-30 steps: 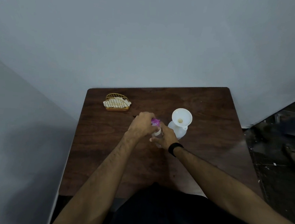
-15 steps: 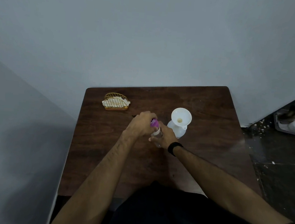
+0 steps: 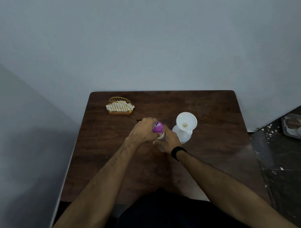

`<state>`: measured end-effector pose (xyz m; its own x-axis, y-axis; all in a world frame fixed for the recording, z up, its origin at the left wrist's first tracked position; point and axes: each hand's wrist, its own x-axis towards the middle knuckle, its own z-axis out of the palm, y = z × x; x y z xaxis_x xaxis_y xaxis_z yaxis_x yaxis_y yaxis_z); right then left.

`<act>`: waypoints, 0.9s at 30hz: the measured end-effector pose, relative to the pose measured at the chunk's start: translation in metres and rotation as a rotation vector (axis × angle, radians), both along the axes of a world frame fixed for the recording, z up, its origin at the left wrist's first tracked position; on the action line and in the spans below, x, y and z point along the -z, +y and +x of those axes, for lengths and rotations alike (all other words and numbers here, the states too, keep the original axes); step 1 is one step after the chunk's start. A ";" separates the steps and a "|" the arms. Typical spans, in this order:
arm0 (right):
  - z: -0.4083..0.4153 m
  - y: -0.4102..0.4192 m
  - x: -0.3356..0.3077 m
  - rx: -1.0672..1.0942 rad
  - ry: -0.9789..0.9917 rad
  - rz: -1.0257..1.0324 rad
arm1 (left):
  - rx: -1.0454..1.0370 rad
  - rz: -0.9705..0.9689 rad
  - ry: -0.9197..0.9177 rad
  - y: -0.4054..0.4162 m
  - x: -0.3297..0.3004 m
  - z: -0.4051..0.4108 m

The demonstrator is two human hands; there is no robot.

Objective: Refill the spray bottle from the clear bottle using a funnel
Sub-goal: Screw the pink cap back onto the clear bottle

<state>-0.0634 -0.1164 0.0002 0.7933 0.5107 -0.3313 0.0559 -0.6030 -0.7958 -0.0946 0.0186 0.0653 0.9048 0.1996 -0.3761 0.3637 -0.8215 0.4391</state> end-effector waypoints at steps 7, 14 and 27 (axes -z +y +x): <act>0.002 0.014 -0.005 -0.036 -0.075 -0.051 | -0.118 0.068 -0.219 0.026 -0.018 0.023; 0.019 0.033 -0.011 -0.110 -0.024 -0.087 | -0.221 0.035 -0.270 0.043 -0.025 0.067; 0.037 0.037 0.006 -0.128 0.118 -0.093 | -0.141 0.095 -0.224 0.050 0.003 0.116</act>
<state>-0.0268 -0.0793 -0.0059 0.6767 0.5675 -0.4691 0.0461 -0.6685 -0.7423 0.0211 0.0684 0.0627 0.9240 0.3544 -0.1438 0.3802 -0.8108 0.4449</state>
